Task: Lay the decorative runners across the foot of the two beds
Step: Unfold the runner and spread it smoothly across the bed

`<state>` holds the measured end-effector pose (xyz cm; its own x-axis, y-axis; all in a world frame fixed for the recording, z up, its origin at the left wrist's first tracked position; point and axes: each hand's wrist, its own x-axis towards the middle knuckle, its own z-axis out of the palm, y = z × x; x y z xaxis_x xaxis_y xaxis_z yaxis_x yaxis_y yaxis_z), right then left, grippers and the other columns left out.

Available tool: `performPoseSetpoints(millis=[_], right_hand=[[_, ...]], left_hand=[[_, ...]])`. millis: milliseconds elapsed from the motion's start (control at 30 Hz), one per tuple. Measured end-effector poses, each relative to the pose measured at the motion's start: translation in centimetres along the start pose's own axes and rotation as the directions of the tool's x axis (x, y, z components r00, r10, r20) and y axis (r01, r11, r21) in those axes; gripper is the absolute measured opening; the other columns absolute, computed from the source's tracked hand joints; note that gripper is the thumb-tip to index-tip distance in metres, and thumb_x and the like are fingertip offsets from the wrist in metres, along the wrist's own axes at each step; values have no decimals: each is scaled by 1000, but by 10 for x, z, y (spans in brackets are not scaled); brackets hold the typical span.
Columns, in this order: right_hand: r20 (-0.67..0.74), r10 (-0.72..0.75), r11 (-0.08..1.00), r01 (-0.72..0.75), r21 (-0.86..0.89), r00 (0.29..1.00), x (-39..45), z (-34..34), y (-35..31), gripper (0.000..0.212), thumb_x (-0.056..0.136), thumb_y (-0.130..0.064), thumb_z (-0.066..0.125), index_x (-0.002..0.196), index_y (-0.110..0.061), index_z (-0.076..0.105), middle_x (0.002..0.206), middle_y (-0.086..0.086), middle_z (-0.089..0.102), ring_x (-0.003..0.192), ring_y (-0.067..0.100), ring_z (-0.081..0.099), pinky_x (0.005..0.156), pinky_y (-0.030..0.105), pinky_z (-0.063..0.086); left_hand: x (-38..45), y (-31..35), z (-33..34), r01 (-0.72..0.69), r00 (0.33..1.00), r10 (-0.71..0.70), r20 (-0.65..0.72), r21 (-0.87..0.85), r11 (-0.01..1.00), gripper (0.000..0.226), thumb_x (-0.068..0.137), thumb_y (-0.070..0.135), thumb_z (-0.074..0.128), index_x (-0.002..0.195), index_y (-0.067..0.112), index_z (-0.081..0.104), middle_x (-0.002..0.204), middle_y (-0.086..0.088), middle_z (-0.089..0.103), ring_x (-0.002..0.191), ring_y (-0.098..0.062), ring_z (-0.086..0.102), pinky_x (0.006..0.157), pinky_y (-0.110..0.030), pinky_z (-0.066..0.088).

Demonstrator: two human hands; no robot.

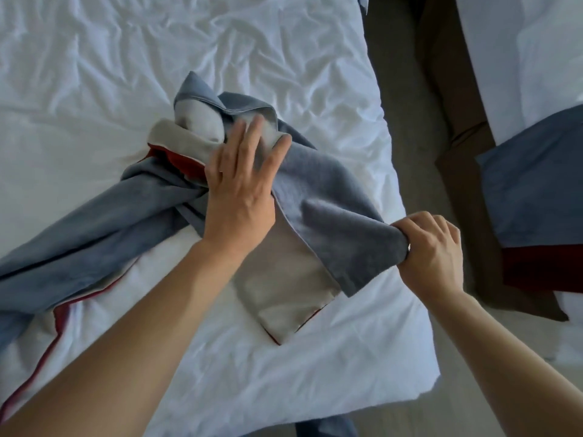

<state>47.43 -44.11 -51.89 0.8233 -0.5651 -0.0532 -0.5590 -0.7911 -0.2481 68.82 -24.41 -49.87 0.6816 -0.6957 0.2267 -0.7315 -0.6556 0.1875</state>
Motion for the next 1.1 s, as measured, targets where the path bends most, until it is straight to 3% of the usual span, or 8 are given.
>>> performPoseSetpoints(millis=[100, 267, 433, 500, 700, 833, 1000, 1100], right_hand=[[-2, 39, 999, -39, 21, 999, 6, -7, 10, 23, 86, -9, 70, 106, -21, 71, 105, 3, 68, 100, 28, 60, 102, 49, 41], [-156, -44, 963, 83, 257, 987, 23, -19, -37, 25, 92, -24, 52, 110, -18, 69, 103, 1, 69, 99, 24, 61, 99, 39, 38], [-8, -68, 914, 66, 399, 998, 28, -8, -75, 62, 80, -60, 65, 127, -20, 58, 111, -7, 66, 109, 17, 57, 105, 30, 33], [0, -94, 915, 87, 393, 996, 30, -3, -72, 59, 78, -64, 66, 120, -23, 60, 105, -10, 66, 105, 14, 57, 104, 28, 33], [-89, -106, 879, 135, 458, 990, 36, 12, -80, 18, 86, -36, 63, 89, -20, 70, 80, -7, 67, 80, 17, 56, 90, 32, 40], [-102, -200, 917, 223, 331, 974, 37, 19, -68, 9, 74, -6, 54, 69, -11, 60, 61, -1, 57, 64, 24, 48, 82, 39, 43], [31, -346, 916, 331, 225, 938, -2, 26, -34, 19, 80, -12, 55, 63, -15, 62, 59, -2, 56, 67, 24, 50, 95, 50, 46], [62, -221, 969, 212, 131, 973, -10, 21, -16, 14, 74, -13, 46, 69, -14, 59, 63, -2, 56, 72, 28, 55, 107, 55, 38]], left_hand=[[8, 17, 7, -7, 1000, 7, -3, 0, 1000, 44, 78, 7, 61, 119, 24, 62, 114, 2, 62, 113, -25, 55, 100, -42, 31], [6, 70, 14, -70, 997, 67, -46, -73, 995, 4, 82, 22, 62, 84, 22, 64, 78, 5, 62, 84, -26, 56, 83, -39, 31], [-1, 68, 19, -44, 998, 45, 32, -32, 999, 10, 80, 20, 71, 86, 23, 64, 87, 6, 60, 90, -24, 55, 85, -37, 28], [-7, 62, 18, -57, 997, 59, 41, -63, 996, 16, 74, 15, 71, 86, 23, 65, 93, 7, 61, 93, -22, 55, 89, -37, 28], [-5, 54, 22, -140, 990, 139, -15, -119, 983, 8, 81, 22, 63, 88, 21, 60, 92, 8, 62, 94, -20, 57, 95, -36, 30], [0, 42, 25, -189, 973, 198, 121, -78, 979, 33, 72, 13, 65, 104, 21, 59, 110, 6, 61, 112, -22, 56, 100, -40, 30], [14, 27, 27, -225, 926, 184, 331, 90, 970, 55, 74, 7, 60, 127, 24, 57, 143, -2, 48, 138, -25, 38, 114, -48, 24], [16, 32, 36, -249, 926, 208, 314, 97, 964, 52, 76, 12, 62, 127, 24, 57, 130, 0, 57, 128, -24, 47, 114, -47, 24]])
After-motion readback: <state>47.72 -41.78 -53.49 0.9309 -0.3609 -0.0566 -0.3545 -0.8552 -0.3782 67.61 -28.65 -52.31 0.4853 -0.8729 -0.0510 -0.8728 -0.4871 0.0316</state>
